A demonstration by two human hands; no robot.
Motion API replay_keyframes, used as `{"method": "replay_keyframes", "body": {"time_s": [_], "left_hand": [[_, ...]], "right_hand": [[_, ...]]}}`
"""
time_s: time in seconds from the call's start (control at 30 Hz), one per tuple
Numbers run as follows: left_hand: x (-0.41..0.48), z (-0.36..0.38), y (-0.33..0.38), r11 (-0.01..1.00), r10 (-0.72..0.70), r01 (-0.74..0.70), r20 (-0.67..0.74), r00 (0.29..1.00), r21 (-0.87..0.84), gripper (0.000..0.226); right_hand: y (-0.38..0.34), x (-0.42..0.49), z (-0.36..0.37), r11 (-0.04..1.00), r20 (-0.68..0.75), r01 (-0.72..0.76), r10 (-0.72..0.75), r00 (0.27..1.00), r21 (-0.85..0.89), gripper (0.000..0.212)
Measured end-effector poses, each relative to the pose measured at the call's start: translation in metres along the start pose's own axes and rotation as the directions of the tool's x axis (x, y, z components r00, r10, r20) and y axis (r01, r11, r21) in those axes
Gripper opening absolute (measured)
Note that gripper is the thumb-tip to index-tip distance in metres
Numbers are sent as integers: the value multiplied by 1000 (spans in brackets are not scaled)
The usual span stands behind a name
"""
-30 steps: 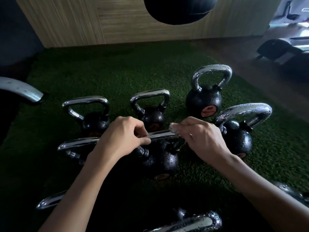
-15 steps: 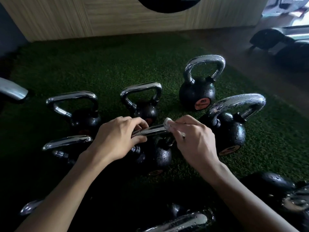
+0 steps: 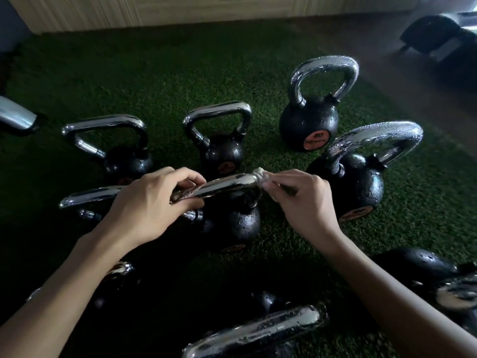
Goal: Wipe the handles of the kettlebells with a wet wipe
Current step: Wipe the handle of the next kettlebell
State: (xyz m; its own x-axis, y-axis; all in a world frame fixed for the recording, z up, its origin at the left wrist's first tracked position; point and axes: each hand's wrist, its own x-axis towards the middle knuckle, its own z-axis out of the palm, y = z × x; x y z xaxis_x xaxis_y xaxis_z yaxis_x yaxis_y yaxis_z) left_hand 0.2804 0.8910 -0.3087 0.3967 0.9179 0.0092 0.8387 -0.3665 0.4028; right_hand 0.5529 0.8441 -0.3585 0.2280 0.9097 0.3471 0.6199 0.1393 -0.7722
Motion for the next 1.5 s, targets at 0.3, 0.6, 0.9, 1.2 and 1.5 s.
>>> {"method": "replay_keyframes", "body": {"time_s": [0.3, 0.6, 0.9, 1.2, 1.5], "left_hand": [[3, 0, 1, 997, -40, 41, 18, 999, -62, 35], [31, 5, 36, 996, 85, -84, -39, 996, 18, 37], [28, -12, 57, 755, 44, -124, -139, 989, -644, 33], [19, -3, 44, 456, -203, -19, -125, 971, -890, 18], [-5, 7, 34, 919, 264, -391, -665, 699, -46, 18]], "right_hand": [[27, -22, 18, 771, 222, -552, 505, 834, 317, 18], [3, -1, -38, 583, 347, -578, 467, 813, 571, 21], [-58, 24, -21, 698, 376, -440, 257, 890, 565, 19], [-73, 34, 5, 794, 319, -347, 204, 926, 499, 16], [-46, 34, -7, 951, 314, 53, 48, 948, -304, 32]]}}
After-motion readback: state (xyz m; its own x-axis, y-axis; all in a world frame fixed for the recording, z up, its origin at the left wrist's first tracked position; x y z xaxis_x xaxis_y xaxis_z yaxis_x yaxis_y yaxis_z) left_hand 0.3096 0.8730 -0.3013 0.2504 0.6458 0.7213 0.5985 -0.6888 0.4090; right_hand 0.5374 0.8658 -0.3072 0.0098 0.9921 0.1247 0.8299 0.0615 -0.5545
